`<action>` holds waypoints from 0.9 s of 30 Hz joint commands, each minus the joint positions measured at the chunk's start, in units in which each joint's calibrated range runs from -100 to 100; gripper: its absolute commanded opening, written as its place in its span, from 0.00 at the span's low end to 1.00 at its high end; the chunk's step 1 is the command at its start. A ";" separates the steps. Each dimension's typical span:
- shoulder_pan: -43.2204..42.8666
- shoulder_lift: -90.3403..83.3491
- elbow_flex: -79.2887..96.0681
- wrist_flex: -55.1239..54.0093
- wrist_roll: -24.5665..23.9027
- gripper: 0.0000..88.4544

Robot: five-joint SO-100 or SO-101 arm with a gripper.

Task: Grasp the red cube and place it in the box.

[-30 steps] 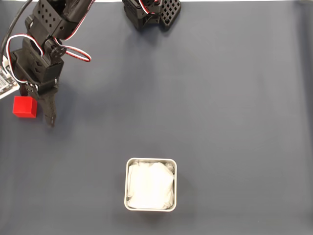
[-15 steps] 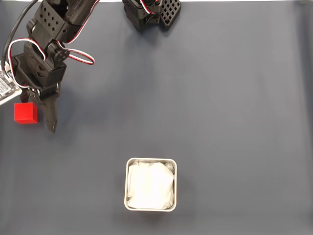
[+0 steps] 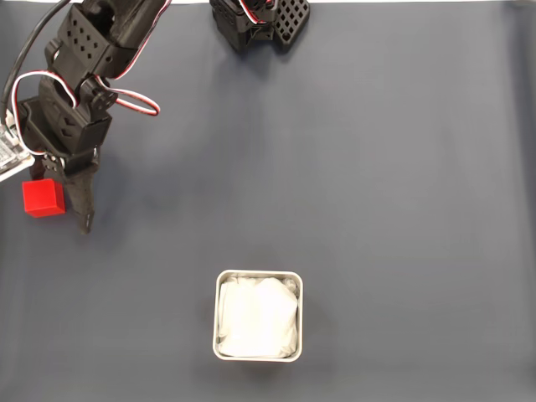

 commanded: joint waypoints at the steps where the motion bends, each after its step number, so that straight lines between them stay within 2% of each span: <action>1: -0.39 -0.06 -3.03 -1.00 -0.54 0.44; 27: -2.10 2.71 -7.41 -1.08 -1.71 0.45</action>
